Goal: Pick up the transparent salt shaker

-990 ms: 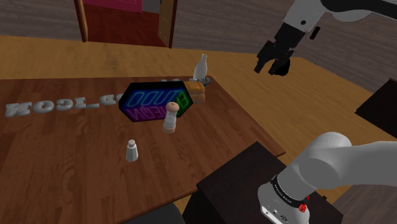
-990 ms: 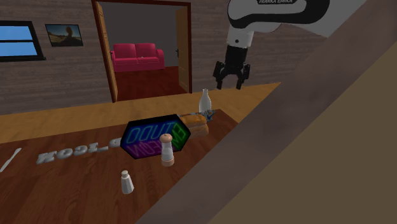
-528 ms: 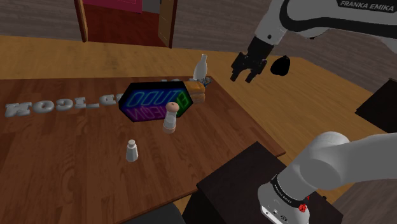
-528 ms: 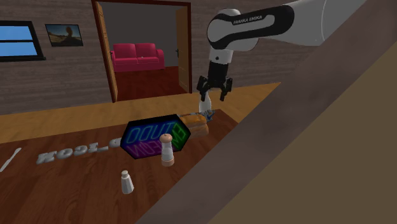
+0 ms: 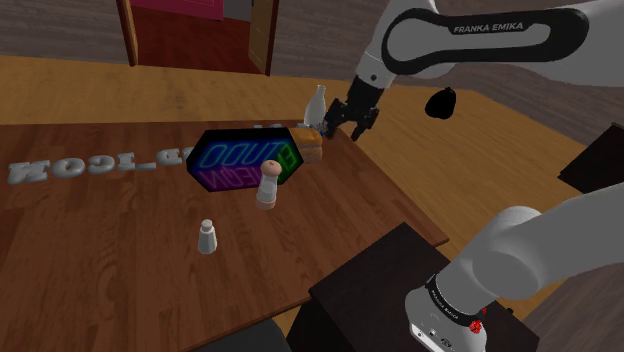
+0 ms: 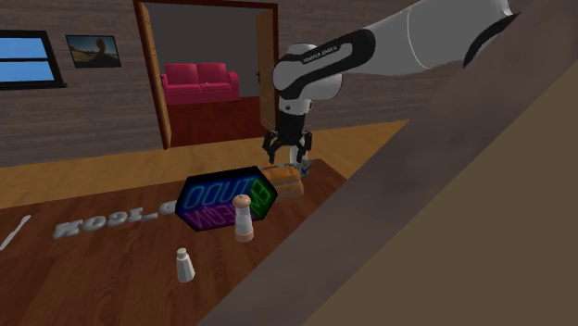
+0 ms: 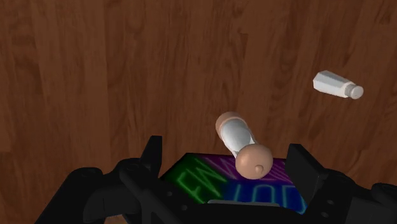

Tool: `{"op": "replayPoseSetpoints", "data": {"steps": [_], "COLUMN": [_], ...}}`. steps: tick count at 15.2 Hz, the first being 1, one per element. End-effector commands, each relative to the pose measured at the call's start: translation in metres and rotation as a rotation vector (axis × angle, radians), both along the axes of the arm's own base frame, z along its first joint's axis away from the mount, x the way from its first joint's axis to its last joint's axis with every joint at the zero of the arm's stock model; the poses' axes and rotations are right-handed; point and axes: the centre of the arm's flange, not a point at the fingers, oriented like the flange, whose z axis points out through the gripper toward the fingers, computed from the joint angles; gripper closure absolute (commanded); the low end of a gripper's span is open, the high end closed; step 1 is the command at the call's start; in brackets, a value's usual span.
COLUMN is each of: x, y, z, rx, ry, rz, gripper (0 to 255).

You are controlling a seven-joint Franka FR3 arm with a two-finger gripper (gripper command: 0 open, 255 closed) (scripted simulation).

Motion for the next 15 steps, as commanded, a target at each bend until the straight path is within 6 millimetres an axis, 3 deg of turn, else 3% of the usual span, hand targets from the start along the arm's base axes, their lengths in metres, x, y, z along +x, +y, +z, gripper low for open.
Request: {"op": "replayPoseSetpoints", "data": {"steps": [1, 15], "x": [0.016, 0.131], "y": [0.012, 0.087], "z": [-0.021, -0.145], "rx": [0.003, 0.025], "ry": [0.002, 0.022], "rz": [-0.004, -0.025], "gripper": [0, 0]}}
